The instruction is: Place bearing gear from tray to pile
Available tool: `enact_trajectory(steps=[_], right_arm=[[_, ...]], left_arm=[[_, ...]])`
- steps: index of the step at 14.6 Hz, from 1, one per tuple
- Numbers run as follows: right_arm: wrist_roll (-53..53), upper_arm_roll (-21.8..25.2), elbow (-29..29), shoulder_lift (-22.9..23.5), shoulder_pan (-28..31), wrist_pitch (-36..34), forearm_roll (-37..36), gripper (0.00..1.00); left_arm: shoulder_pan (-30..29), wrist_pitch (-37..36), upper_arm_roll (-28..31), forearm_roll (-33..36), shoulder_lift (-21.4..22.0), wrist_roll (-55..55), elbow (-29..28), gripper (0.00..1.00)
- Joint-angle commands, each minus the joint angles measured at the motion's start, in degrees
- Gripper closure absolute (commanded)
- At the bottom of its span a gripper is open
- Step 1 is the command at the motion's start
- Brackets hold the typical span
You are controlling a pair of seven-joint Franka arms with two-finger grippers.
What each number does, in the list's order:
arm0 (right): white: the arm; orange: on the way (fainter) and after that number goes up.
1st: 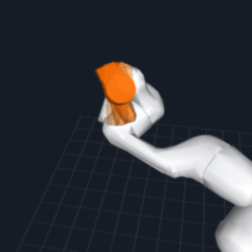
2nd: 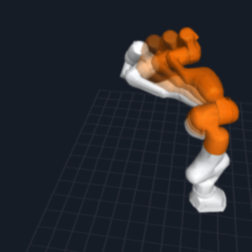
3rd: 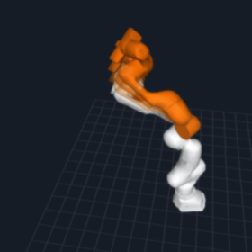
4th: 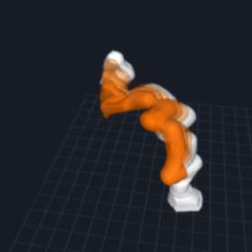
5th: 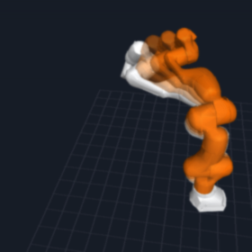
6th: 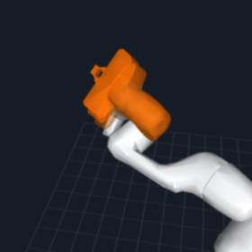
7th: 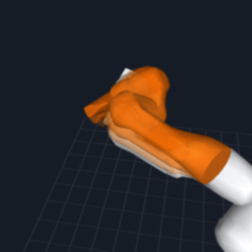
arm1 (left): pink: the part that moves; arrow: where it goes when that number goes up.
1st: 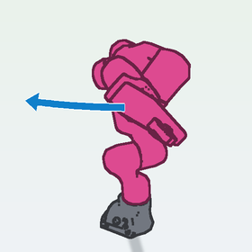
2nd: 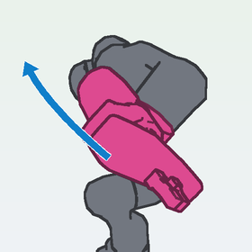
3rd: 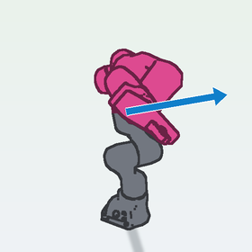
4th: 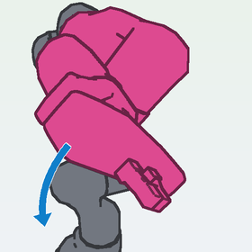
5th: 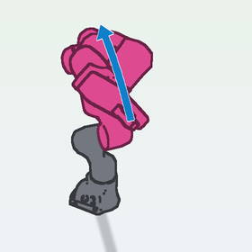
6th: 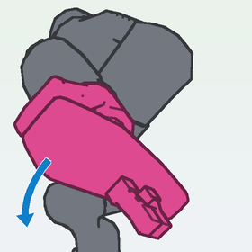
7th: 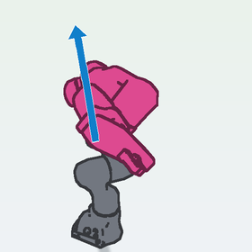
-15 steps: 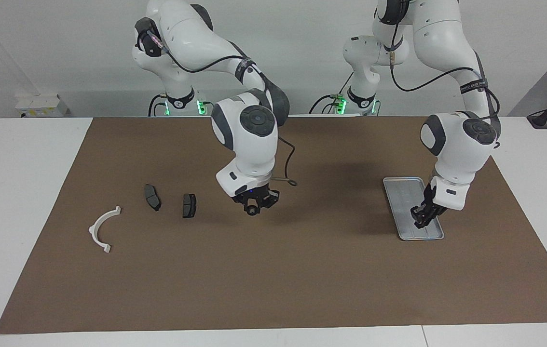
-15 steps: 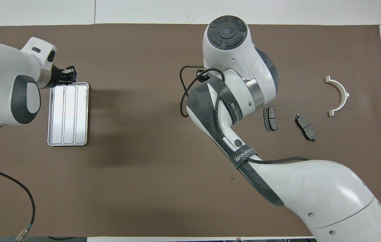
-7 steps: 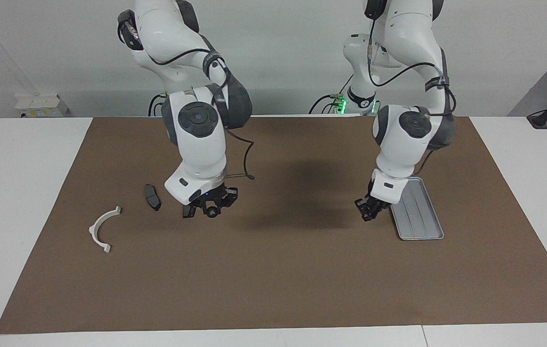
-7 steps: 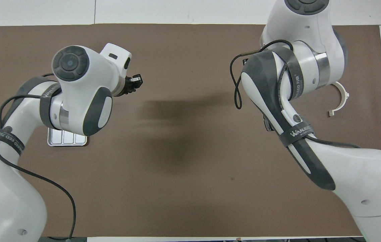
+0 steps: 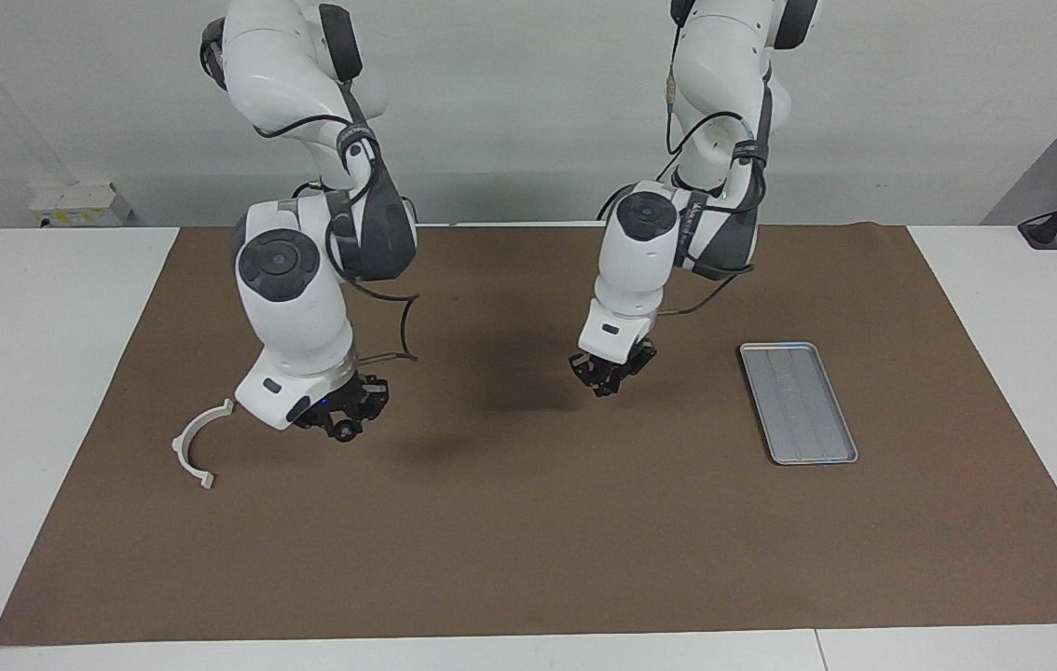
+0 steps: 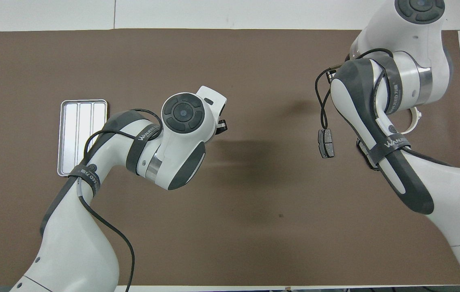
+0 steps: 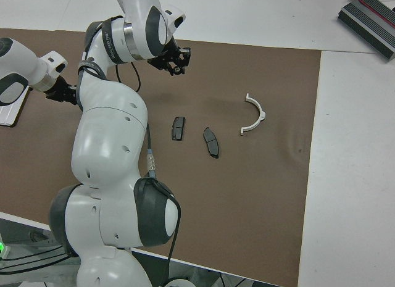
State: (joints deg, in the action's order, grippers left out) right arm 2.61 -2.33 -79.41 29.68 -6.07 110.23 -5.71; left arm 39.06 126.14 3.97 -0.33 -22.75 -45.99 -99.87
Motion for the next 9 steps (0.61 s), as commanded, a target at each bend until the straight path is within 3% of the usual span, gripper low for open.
enact_trajectory(steps=[1, 9], right_arm=[[6.07, -0.84, -11.18, -5.07, 3.33, 8.57, 1.84, 1.0], [9.87, -0.66, -19.64, -5.16, 7.83, 19.4, 2.28, 1.0]], left_arm=[[1.37, 1.55, 0.95, 0.95, -2.2, -1.47, 1.34, 1.0], [2.6, 4.9, 1.04, 1.39, -2.12, -3.58, -1.12, 1.0]])
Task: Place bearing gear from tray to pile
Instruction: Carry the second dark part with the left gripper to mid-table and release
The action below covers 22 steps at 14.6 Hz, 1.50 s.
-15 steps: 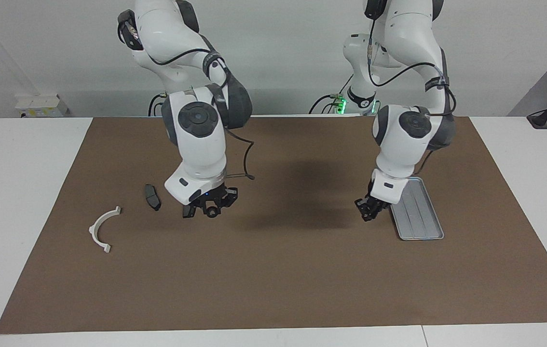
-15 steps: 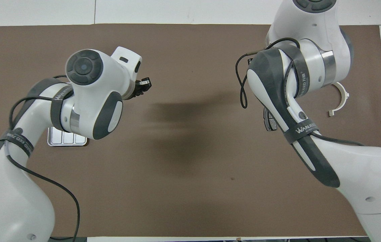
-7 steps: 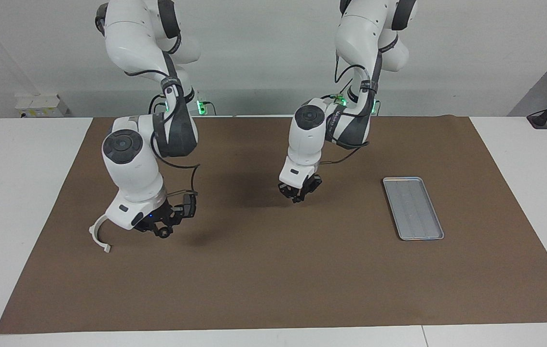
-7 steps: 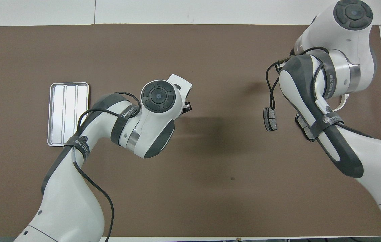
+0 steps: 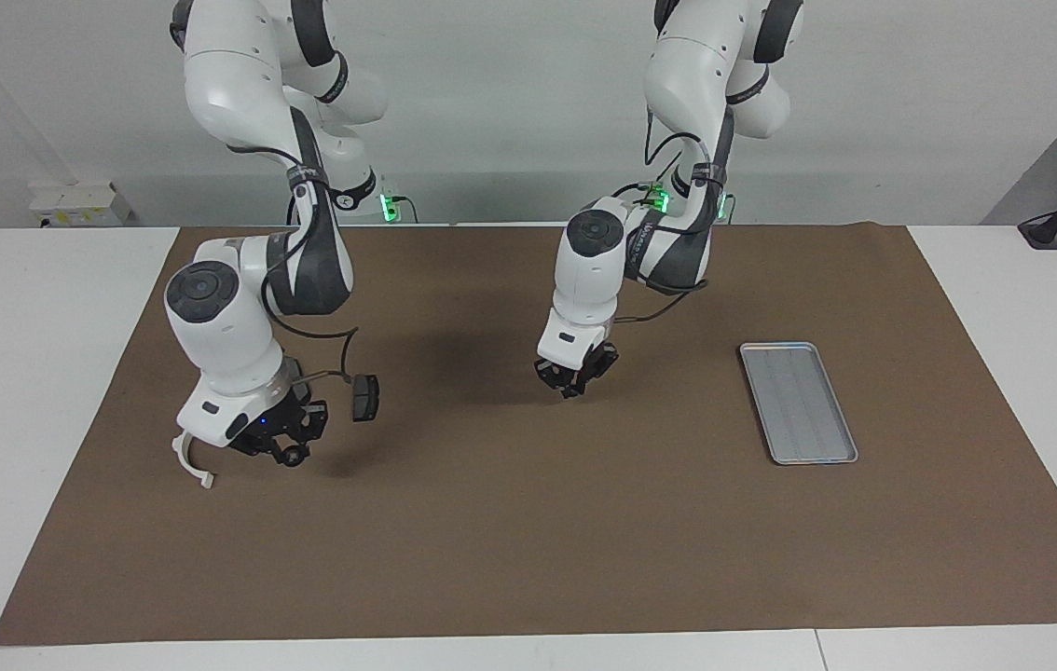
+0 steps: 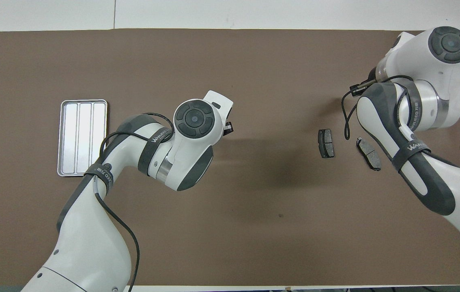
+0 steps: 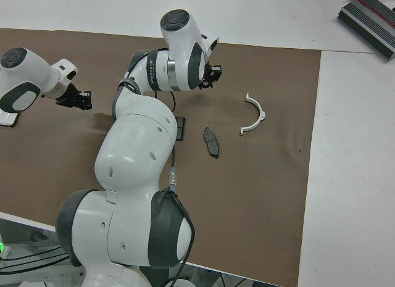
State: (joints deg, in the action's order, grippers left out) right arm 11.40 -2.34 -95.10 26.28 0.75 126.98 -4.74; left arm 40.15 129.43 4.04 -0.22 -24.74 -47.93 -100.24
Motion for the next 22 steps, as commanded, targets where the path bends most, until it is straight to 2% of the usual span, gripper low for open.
enact_trajectory(steps=[1, 10, 18, 19, 20, 22], right_arm=[[0.73, -0.64, -4.56, -1.59, 1.1, 3.35, 1.31, 1.0], [2.92, -0.64, -5.27, 2.1, 4.43, 8.54, 1.22, 1.0], [3.19, -0.64, -5.35, 3.16, 4.79, 10.39, 1.22, 1.0], [3.19, -0.64, -5.35, 3.25, 4.79, 10.39, 1.22, 1.0], [3.19, -0.64, -5.35, 3.25, 4.79, 10.39, 1.22, 1.0], [3.19, -0.64, -5.44, 3.16, 4.79, 10.39, 1.22, 1.0]], left_arm=[[1.51, 1.97, 0.97, 1.27, -0.14, -1.81, -0.83, 1.0], [2.03, 4.52, 0.97, 1.62, -0.05, -2.34, -3.9, 1.0], [2.38, 5.84, 1.05, 1.71, 0.22, -2.34, -5.23, 1.0], [2.38, 6.19, 1.05, 1.71, 0.22, -2.34, -5.31, 0.79], [2.3, 6.36, 1.05, 1.71, 0.22, -2.25, -5.58, 0.48], [2.3, 6.54, 1.05, 3.11, 0.3, -2.25, -5.67, 0.31]])
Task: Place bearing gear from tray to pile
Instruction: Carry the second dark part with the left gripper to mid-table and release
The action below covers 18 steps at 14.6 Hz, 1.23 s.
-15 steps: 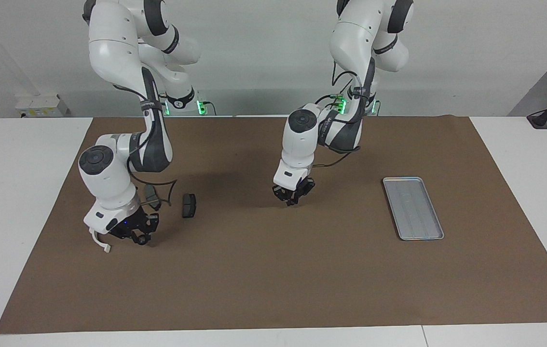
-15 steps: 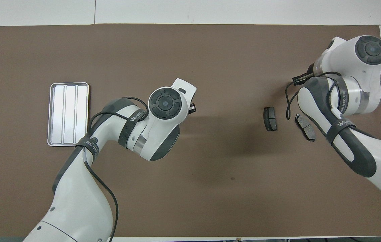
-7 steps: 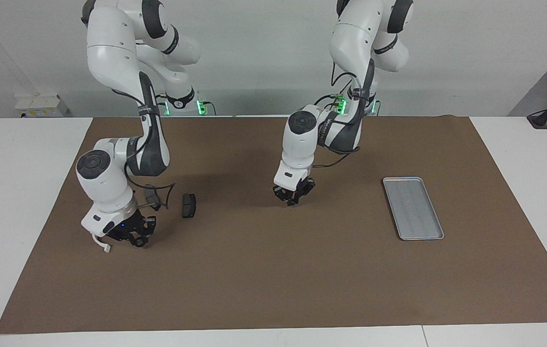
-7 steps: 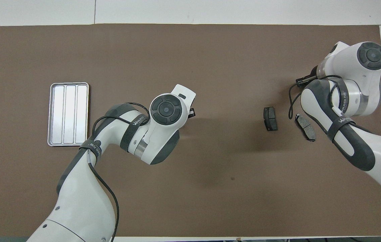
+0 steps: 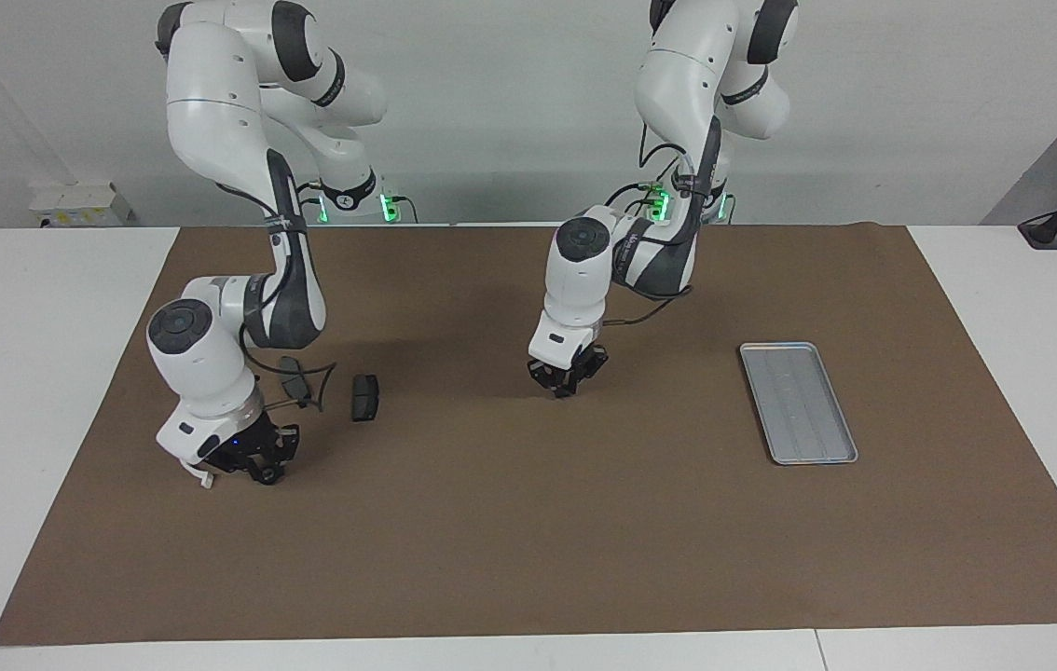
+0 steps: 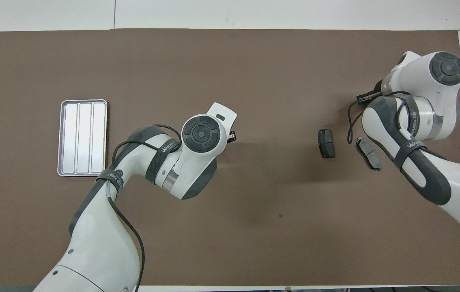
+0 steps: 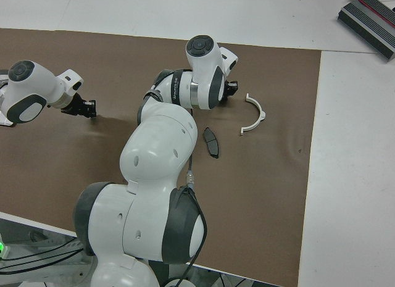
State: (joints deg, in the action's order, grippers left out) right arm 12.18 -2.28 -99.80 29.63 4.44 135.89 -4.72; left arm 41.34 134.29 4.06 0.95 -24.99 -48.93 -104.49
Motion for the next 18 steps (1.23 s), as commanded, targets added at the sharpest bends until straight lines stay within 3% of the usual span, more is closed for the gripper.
enact_trajectory(steps=[1, 3, 7, 10, 16, 18], right_arm=[[2.41, -0.71, -0.74, -0.1, 1.09, 1.48, 1.2, 1.0], [2.41, -0.71, -0.74, -0.18, 1.09, 1.48, 1.2, 1.0], [2.41, -0.71, -0.74, -0.18, 1.09, 1.48, 1.2, 1.0], [2.41, -0.71, -0.74, -0.18, 1.09, 1.48, 1.2, 1.0], [2.24, -0.71, -1.01, -0.18, 1.0, 1.48, 1.2, 1.0], [2.24, -0.71, -1.01, -0.18, 1.0, 1.57, 1.2, 0.77]], left_arm=[[1.19, 1.77, 1.04, 1.95, 0.55, -1.17, -1.42, 0.24], [1.11, 1.59, 1.04, 2.04, 0.55, -1.17, -1.42, 0.17], [-0.21, 0.63, 1.65, 4.76, 0.55, -1.17, -0.81, 0.17], [-1.61, 0.36, 6.21, 8.98, 1.08, -0.03, 0.42, 0.1], [-17.06, -5.08, 6.66, 8.2, 9.33, 16.99, 1.22, 0.09], [-23.12, -5.44, 6.66, 6.62, 11.09, 23.84, 1.13, 0.09]])
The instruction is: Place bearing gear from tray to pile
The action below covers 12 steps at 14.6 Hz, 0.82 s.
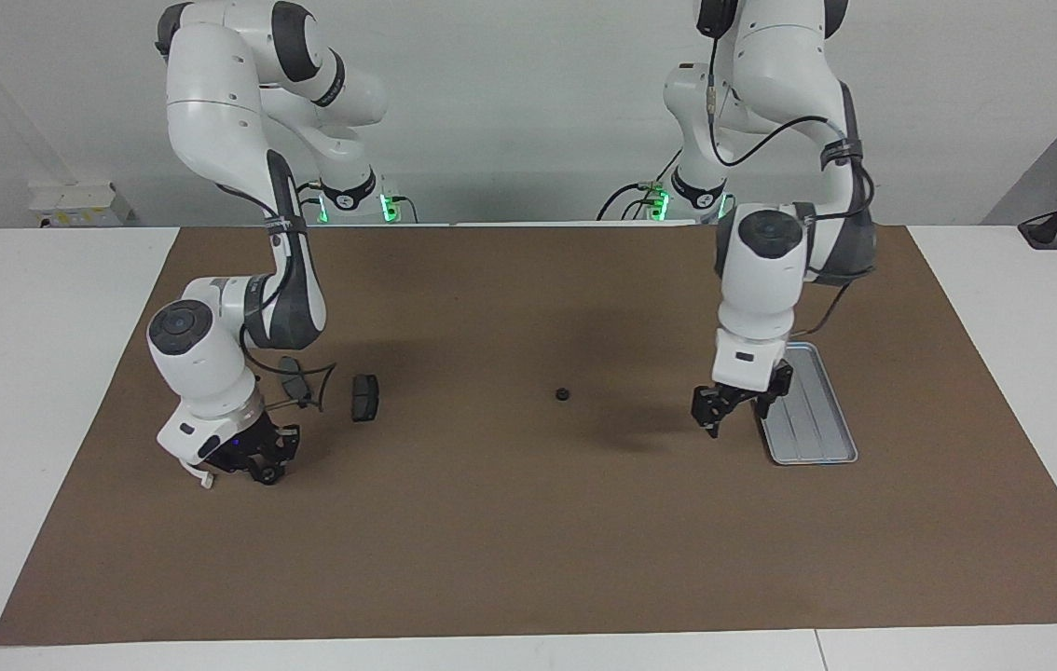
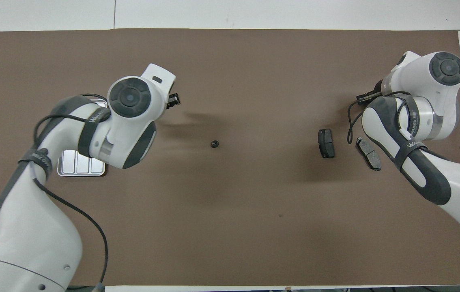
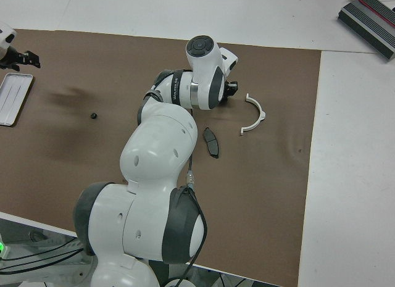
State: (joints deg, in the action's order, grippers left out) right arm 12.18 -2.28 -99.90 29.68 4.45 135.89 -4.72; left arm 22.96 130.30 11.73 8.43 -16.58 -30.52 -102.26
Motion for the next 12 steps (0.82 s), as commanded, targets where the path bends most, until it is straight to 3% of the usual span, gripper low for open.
enact_trajectory(steps=[1, 3, 8, 12], right_arm=[[2.24, -0.71, -0.91, -0.24, 1.0, 1.57, 1.2, 0.68], [2.32, -0.71, -0.91, -0.24, 1.0, 1.57, 1.2, 0.59], [2.24, -0.71, -0.73, -0.24, 0.83, 1.57, 1.2, 0.02], [1.8, -0.62, -0.47, -0.85, -0.23, 1.13, 1.11, 0.0]], left_arm=[[-7.55, -2.06, -1.01, -1.13, 3.38, 9.12, -1.1, 0.09], [-12.56, -3.64, -1.19, -1.83, 4.79, 15.72, -0.67, 0.07], [-20.14, -15.48, -0.4, -8.69, 8.22, 28.22, 6.61, 0.05], [-21.55, -23.75, -0.4, -8.52, 13.84, 30.43, 6.28, 0.05]])
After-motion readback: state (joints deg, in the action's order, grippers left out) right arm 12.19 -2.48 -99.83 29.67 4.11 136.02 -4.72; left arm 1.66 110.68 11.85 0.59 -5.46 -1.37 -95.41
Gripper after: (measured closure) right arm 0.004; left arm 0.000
